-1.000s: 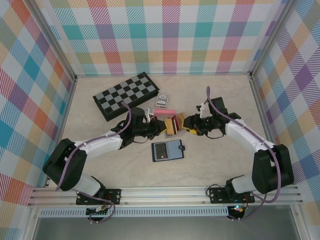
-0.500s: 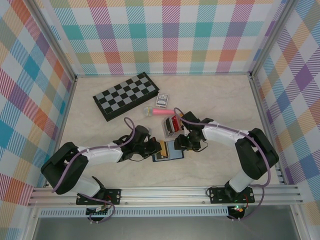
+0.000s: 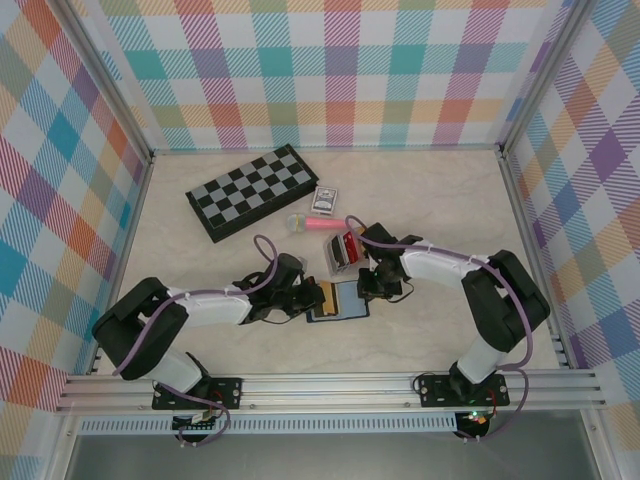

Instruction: Put the credit cards into the card holder

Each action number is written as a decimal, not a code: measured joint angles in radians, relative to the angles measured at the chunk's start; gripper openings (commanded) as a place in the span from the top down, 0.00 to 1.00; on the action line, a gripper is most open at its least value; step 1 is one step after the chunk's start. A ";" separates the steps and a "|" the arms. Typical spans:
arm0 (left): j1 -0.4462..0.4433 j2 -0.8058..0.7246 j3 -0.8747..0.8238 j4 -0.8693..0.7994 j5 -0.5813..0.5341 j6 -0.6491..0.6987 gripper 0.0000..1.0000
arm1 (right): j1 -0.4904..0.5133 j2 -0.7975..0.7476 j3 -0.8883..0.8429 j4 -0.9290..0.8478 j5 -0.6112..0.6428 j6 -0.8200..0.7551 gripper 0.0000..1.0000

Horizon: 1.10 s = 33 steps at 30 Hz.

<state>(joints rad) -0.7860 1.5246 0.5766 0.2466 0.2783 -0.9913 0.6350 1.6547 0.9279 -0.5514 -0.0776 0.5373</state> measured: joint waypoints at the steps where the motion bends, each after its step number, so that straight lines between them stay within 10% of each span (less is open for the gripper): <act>1: -0.002 0.008 0.002 0.003 0.000 0.002 1.00 | 0.000 0.000 0.000 0.001 0.000 0.000 0.83; 33: -0.018 0.084 0.116 -0.130 0.097 0.177 1.00 | 0.000 -0.006 -0.025 0.045 0.010 0.005 0.88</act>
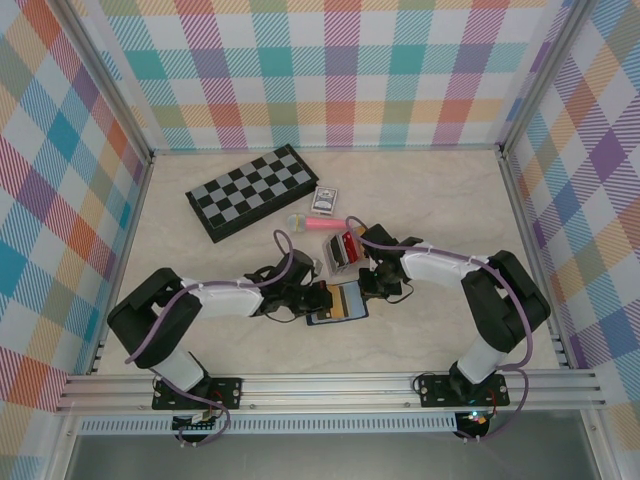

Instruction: Put the credit cards into the card holder

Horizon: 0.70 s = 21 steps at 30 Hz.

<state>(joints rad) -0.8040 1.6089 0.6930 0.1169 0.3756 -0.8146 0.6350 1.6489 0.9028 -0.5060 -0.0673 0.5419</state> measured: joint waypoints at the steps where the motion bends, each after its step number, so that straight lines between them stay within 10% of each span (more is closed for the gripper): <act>1: 0.000 0.008 0.008 -0.006 0.002 0.001 1.00 | 0.000 -0.001 -0.002 0.004 -0.001 0.000 0.88; 21: -0.047 0.097 0.048 0.072 -0.036 -0.140 0.84 | -0.007 -0.037 -0.053 0.041 -0.018 0.098 0.90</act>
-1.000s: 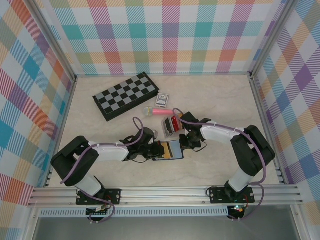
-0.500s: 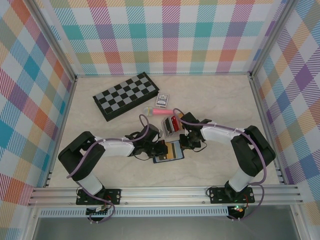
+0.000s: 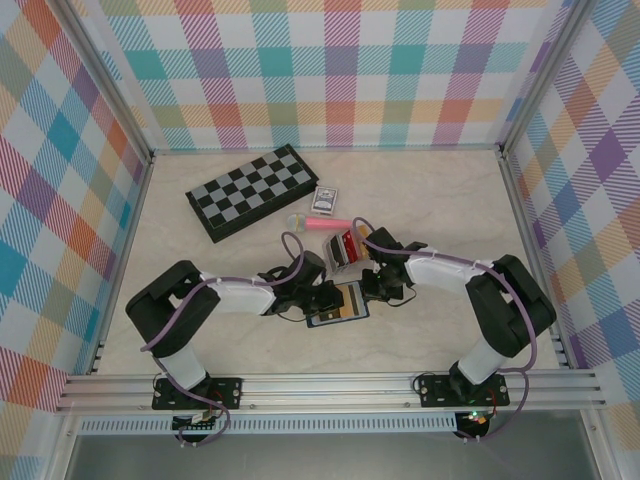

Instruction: Put the credit cards into the card holder

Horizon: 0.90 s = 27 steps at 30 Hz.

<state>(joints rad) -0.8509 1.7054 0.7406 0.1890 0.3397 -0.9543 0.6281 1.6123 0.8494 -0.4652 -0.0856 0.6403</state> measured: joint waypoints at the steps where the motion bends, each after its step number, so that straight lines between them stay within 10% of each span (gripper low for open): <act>1: -0.001 0.004 0.006 -0.003 0.001 0.000 0.83 | 0.000 -0.002 -0.001 -0.001 0.001 0.003 0.90; 17: -0.039 -0.064 0.056 -0.154 -0.087 0.060 0.47 | -0.013 -0.059 -0.002 -0.082 0.025 0.013 0.77; 27: -0.018 -0.232 0.057 -0.293 -0.182 0.100 0.45 | -0.064 -0.142 0.117 -0.167 0.051 -0.055 0.51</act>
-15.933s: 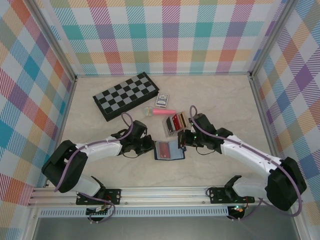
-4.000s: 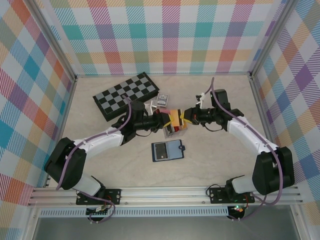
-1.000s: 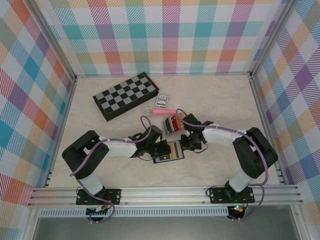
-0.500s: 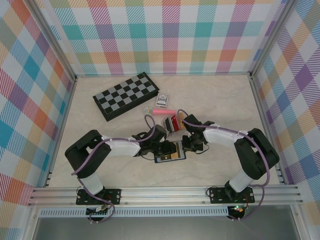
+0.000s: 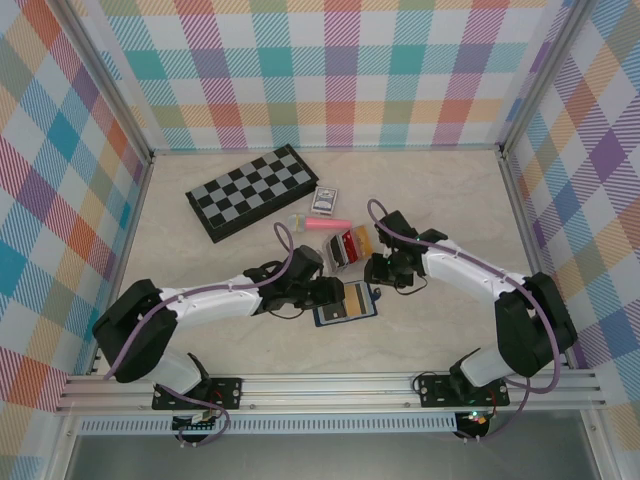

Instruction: Put the credit cards into the card holder

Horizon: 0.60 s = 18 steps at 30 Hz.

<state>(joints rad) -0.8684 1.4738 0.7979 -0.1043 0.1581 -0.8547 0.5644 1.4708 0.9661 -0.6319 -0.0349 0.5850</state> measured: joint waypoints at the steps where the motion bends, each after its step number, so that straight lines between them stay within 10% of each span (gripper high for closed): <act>1: 0.013 -0.015 0.000 -0.007 -0.006 0.000 0.45 | -0.002 -0.002 0.023 -0.010 0.004 -0.010 0.50; 18: 0.328 0.246 0.166 0.081 0.108 -0.126 0.42 | 0.089 0.293 0.438 -0.095 0.080 -0.219 0.68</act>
<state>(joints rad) -0.5400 1.7195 0.9638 -0.0235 0.2665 -0.9806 0.6529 1.7641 1.4044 -0.7269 0.0452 0.3664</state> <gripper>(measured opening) 0.581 0.320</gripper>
